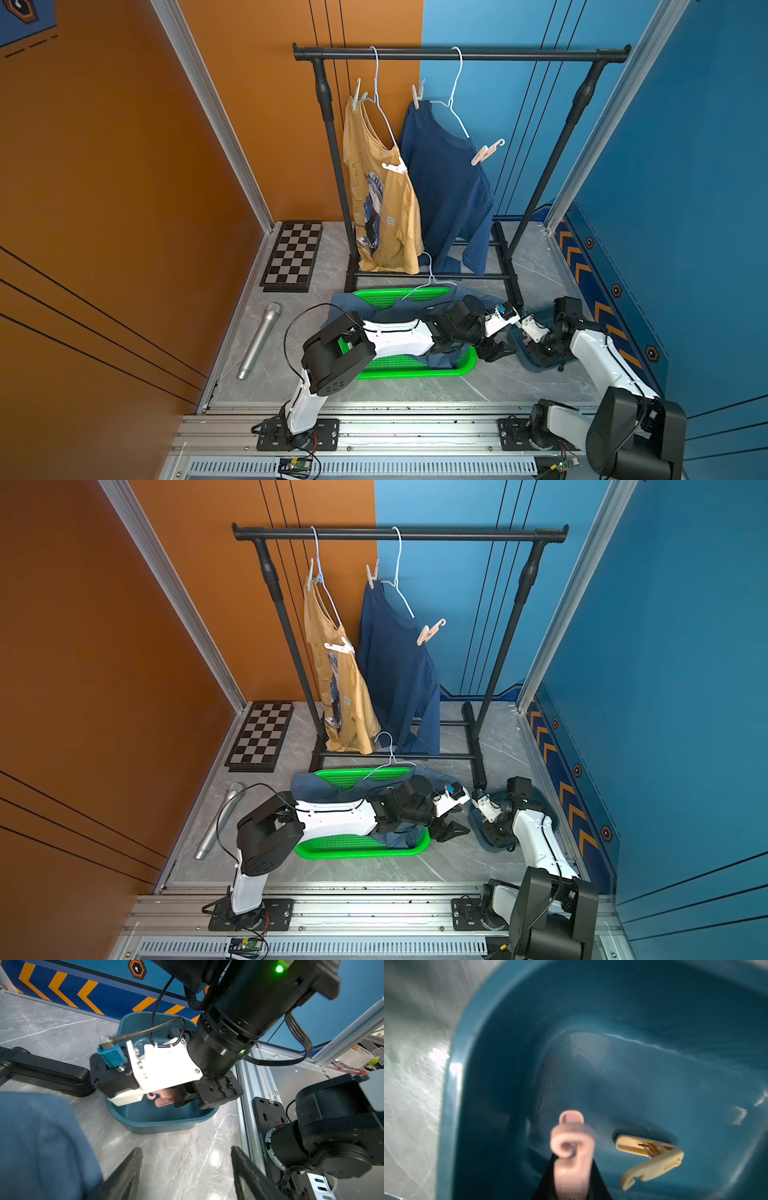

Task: Remove the clothespins securing t-shirts to the hanger
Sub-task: Place the clothespin in the storage box.

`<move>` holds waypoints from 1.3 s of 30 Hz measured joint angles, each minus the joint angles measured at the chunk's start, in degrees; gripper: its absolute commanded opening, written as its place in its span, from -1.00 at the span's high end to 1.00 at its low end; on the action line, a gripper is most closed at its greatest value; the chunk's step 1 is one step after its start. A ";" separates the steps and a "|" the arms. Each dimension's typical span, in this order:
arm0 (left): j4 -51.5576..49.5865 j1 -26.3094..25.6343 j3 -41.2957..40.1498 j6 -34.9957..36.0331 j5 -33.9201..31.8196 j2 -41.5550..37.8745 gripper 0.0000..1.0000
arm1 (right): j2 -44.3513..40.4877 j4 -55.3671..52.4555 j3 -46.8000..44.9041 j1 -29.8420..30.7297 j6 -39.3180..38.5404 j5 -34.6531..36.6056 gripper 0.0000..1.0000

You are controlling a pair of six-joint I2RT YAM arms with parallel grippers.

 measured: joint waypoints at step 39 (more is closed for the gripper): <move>0.39 6.38 -9.46 -1.62 -0.02 -14.69 -0.40 | -17.88 7.30 10.10 10.03 19.47 2.23 -0.30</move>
